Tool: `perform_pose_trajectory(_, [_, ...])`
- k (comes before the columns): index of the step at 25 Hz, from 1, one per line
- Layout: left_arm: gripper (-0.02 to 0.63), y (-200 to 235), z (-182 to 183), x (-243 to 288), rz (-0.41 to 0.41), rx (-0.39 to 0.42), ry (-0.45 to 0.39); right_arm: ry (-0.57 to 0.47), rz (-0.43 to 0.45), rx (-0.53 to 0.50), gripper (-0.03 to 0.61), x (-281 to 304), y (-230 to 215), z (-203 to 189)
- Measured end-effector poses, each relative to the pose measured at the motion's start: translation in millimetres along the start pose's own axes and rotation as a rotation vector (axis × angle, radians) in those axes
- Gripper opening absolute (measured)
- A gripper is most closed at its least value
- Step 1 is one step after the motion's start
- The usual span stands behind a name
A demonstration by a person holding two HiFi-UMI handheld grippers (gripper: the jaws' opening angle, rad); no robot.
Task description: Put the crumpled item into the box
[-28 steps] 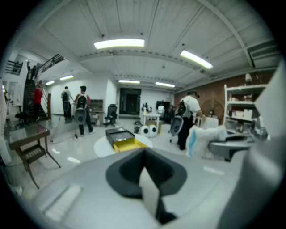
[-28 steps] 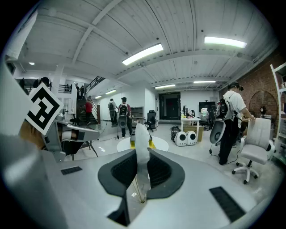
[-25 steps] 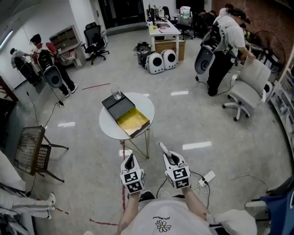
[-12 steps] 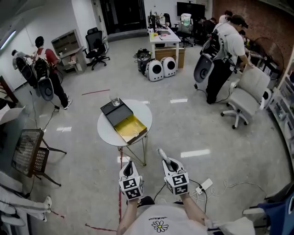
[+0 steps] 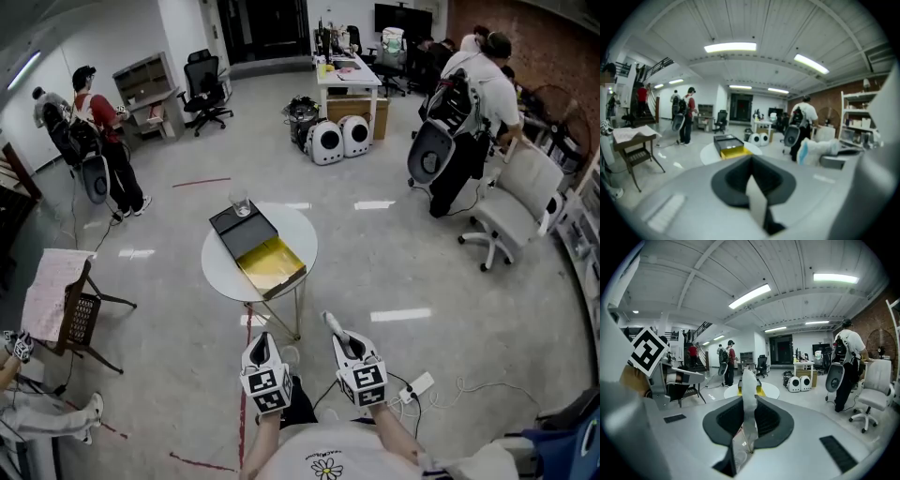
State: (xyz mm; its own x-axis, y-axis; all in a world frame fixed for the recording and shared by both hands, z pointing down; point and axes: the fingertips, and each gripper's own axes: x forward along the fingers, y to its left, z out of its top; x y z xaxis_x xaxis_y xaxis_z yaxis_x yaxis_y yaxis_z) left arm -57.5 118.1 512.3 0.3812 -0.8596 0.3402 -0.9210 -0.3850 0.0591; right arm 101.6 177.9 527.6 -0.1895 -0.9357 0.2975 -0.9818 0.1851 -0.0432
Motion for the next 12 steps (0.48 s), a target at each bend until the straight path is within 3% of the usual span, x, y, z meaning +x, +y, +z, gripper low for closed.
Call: perform_pose_trajectory(12, [-0.003, 41.2, 29.6, 105.8, 0.001, 0.009, 0.025, 0.02, -0.031, 0.013, 0.041, 101.2, -34.5, 31.9])
